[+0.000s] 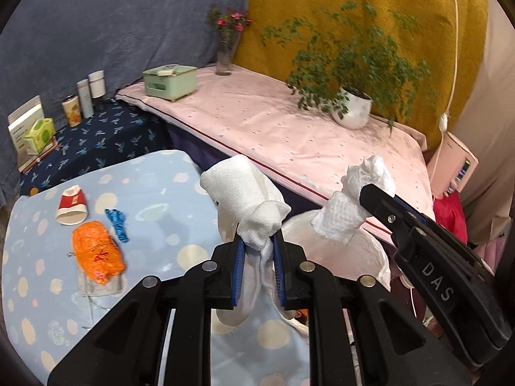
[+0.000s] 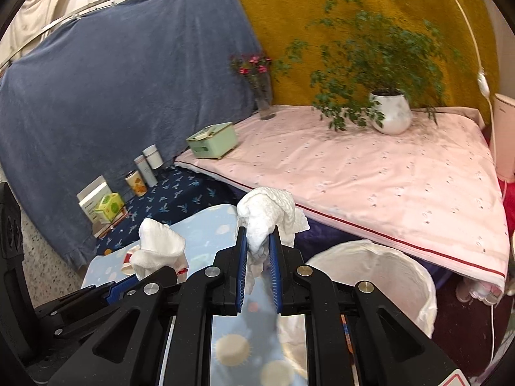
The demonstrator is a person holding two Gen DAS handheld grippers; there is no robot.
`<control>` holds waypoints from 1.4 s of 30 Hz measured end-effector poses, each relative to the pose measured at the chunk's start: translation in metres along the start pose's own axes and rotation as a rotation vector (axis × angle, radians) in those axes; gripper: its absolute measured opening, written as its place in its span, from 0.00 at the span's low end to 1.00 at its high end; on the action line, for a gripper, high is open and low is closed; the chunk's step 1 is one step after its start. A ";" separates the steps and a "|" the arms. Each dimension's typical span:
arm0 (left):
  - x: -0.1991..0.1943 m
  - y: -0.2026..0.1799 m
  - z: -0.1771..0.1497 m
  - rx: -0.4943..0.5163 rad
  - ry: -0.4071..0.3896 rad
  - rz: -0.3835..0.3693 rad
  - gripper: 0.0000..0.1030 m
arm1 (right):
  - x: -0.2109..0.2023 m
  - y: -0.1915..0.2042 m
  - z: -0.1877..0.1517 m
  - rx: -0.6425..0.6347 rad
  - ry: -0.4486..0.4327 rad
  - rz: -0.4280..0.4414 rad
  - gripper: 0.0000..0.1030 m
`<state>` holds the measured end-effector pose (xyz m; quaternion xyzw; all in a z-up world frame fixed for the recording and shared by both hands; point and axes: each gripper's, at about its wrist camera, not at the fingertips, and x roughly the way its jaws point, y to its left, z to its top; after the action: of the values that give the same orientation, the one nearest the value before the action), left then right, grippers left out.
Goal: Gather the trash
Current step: 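Carry the white cloth and tissue in both tools over the bin, then open both tools to drop the cloth and tissue into the bin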
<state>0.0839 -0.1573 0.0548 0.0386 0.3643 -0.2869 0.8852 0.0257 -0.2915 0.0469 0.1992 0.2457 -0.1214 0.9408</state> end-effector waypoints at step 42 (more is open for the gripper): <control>0.063 -0.022 -0.030 -0.021 0.141 -0.029 0.61 | 0.013 -0.079 -0.043 0.123 0.078 -0.111 0.31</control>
<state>0.0895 -0.1970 -0.0061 0.0442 0.4290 -0.2924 0.8535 -0.0063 -0.3448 -0.0189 0.2473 0.2852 -0.1804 0.9083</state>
